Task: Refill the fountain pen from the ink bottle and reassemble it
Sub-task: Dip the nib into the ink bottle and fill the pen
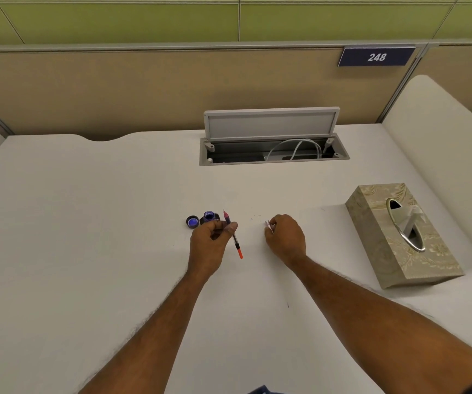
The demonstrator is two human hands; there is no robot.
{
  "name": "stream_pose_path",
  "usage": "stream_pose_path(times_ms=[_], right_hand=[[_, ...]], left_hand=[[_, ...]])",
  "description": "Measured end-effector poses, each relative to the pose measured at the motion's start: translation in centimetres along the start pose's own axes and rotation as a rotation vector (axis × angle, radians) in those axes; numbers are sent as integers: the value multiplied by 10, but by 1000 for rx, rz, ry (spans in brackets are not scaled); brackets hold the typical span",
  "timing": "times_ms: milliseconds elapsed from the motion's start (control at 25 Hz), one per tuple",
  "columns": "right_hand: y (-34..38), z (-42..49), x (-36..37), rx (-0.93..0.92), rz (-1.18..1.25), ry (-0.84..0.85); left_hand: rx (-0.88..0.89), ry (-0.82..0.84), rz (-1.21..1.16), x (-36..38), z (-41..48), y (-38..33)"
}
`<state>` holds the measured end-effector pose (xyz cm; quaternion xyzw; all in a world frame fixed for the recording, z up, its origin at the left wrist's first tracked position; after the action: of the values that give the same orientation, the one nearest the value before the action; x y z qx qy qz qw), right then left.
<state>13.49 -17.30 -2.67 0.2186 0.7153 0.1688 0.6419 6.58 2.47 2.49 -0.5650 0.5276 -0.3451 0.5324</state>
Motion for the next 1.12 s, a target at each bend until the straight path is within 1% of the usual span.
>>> stream_pose_path(times_ms=[200, 600, 680, 760, 800, 840, 920, 960, 1000, 1040, 1120], right_hand=[[3, -1, -1, 33, -27, -17], [7, -1, -8, 16, -78, 12], [13, -7, -16, -51, 1, -46], [25, -18, -23, -170, 174, -90], [32, -27, -25, -207, 286, -70], [38, -36, -26, -210, 402, -6], [46, -56, -21, -163, 598, 207], [48, -67, -16, -144, 658, 314], [48, -78, -12, -143, 691, 381], [48, -87, -8, -147, 713, 400], [48, -95, -4, -137, 747, 336]], left_hand=[[-21, -8, -3, 0, 2, 6], [-23, 0, 37, 1, -3, 7], [-33, -6, 41, -1, -3, 8], [-48, -21, 49, -2, -3, 7], [-53, -30, 44, -2, -3, 6], [-58, -33, 33, -2, -4, 6], [-67, -29, 0, -2, -3, 9], [-79, -29, -22, -3, -2, 11], [-98, -32, -47, -4, -2, 14], [-119, -44, -72, -5, -1, 16], [-159, -83, -114, -6, 1, 18]])
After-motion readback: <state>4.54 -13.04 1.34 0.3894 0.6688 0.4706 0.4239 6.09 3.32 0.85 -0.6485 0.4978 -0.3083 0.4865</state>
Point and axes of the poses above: each hand's wrist, its own z-axis towards the middle knuckle, its own x-axis out of the palm, y = z × x, the point moved 5 cm from there along z, towards the middle knuckle, and after that the axes turned 4 degrees about y, right-handed, at the moved point
